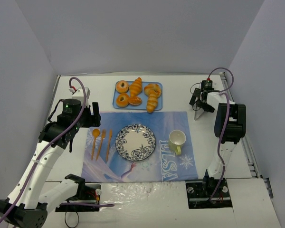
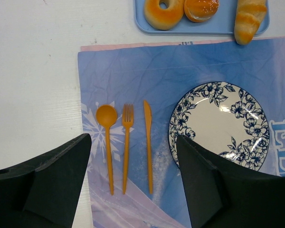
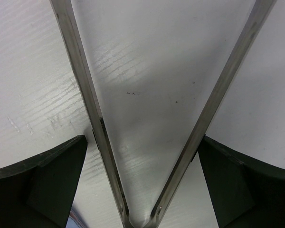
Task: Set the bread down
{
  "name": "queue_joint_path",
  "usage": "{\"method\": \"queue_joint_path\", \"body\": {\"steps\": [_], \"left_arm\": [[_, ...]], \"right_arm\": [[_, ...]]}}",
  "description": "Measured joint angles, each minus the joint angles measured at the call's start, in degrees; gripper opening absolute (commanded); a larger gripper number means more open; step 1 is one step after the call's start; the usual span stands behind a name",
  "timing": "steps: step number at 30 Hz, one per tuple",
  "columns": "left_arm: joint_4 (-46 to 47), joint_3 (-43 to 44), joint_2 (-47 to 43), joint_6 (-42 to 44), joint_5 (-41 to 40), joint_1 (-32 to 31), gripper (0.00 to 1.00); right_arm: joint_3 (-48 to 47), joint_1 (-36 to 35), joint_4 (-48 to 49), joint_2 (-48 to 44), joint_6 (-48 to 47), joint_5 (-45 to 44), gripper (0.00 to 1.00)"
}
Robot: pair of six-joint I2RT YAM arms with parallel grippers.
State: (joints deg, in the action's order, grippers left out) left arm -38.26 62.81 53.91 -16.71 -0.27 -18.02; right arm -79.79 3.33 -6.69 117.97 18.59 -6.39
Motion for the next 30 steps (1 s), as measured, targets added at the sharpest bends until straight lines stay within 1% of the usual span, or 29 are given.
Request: {"method": "queue_joint_path", "body": {"steps": [6, 10, 12, 16, 20, 26, 30], "left_arm": [[0.0, 0.0, 0.0, 0.0, 0.0, 0.0, 0.69], [0.0, 0.0, 0.0, 0.0, 0.0, 0.0, 0.69], [0.0, 0.0, 0.0, 0.0, 0.0, 0.0, 0.69], [0.0, 0.0, 0.0, 0.0, 0.0, 0.0, 0.69], [0.0, 0.0, 0.0, 0.0, 0.0, 0.0, 0.69], [0.0, 0.0, 0.1, 0.0, -0.2, 0.0, 0.69], [0.0, 0.0, 0.1, 0.0, -0.2, 0.0, 0.69]], "right_arm": [[0.7, 0.0, 1.9, 0.0, 0.6, -0.9, 0.92], [1.2, 0.0, 3.1, -0.1, 0.8, -1.1, 0.84], [1.3, 0.0, 3.6, -0.1, 0.9, -1.1, 0.78], [2.1, 0.1, 5.0, -0.3, 1.0, -1.0, 0.56], [3.3, 0.3, 6.3, -1.0, 1.4, -0.6, 0.45], [5.8, 0.4, 6.5, -2.9, 2.5, 0.9, 0.38], [6.8, 0.3, 4.6, -4.5, 3.0, 1.8, 0.38]]}}
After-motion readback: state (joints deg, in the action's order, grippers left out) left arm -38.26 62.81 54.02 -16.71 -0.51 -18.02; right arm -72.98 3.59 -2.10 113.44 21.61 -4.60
